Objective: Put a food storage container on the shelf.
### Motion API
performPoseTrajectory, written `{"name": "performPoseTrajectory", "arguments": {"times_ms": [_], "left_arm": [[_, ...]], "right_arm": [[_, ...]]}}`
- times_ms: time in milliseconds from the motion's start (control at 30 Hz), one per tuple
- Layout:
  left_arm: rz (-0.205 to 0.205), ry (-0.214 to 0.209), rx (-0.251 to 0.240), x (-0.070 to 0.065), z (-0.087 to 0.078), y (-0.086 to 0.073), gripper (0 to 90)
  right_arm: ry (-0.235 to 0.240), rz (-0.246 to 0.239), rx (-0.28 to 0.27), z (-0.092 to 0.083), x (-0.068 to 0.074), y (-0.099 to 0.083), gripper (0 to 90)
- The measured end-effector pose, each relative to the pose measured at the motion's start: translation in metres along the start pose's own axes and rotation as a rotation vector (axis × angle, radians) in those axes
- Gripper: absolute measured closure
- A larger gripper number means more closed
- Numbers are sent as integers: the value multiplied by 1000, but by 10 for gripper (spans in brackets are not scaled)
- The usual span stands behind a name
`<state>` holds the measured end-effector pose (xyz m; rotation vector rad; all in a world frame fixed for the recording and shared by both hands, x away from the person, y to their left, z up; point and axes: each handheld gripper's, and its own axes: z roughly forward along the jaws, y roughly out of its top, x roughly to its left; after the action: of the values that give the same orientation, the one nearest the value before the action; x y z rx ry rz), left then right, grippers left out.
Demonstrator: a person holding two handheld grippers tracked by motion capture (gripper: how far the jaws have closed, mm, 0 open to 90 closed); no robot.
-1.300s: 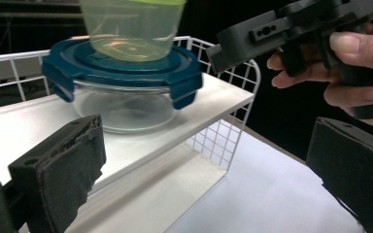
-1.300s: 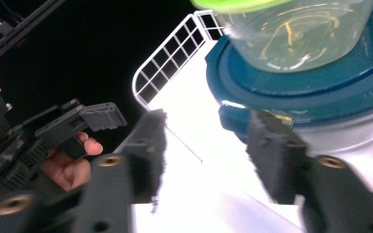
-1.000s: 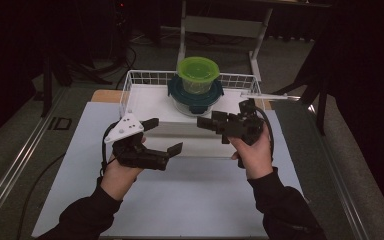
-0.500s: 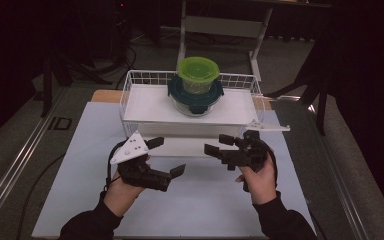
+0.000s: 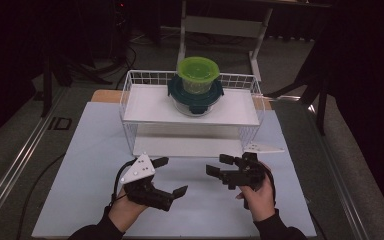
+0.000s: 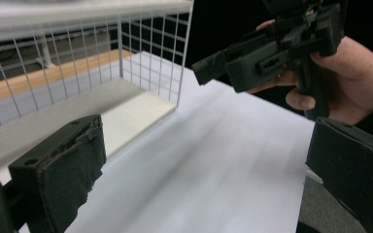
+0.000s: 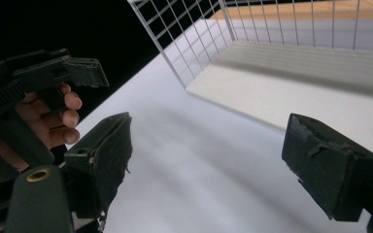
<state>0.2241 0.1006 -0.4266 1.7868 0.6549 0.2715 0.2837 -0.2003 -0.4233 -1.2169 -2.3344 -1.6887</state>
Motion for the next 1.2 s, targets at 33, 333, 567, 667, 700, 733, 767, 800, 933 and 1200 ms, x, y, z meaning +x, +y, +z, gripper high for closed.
{"name": "performPoseTrajectory", "arguments": {"times_ms": [33, 333, 567, 667, 700, 733, 767, 800, 933, 1200], "left_arm": [[3, -2, 6, 0, 1, -3, 5], [-6, 8, 20, 0, 1, -26, 5], [-5, -3, 30, 1, 4, -44, 5], [-15, 1, 27, 2, 4, -49, 5], [-15, 4, 26, 3, 4, -50, 5], [-12, 7, 27, 3, 4, -52, 5], [-6, 10, 28, 2, 5, -53, 5], [4, 12, 30, 2, 6, -55, 5], [-3, 1, 28, 2, 6, -59, 5], [13, 4, 29, 2, 7, -62, 5]], "right_arm": [[-5, -3, 6, 0, -1, -3, 176], [-23, -14, 18, 4, -8, -32, 176], [-51, -46, 57, 8, -14, -55, 172], [-64, -45, 66, 7, -18, -65, 171], [-62, -38, 68, 6, -20, -67, 171], [-62, -37, 66, 5, -21, -69, 171], [-65, -33, 70, 5, -22, -71, 171], [-69, -35, 69, 4, -23, -73, 171], [-76, -34, 71, 2, -27, -79, 168], [-88, -18, 38, -3, -34, -80, 167]]}}
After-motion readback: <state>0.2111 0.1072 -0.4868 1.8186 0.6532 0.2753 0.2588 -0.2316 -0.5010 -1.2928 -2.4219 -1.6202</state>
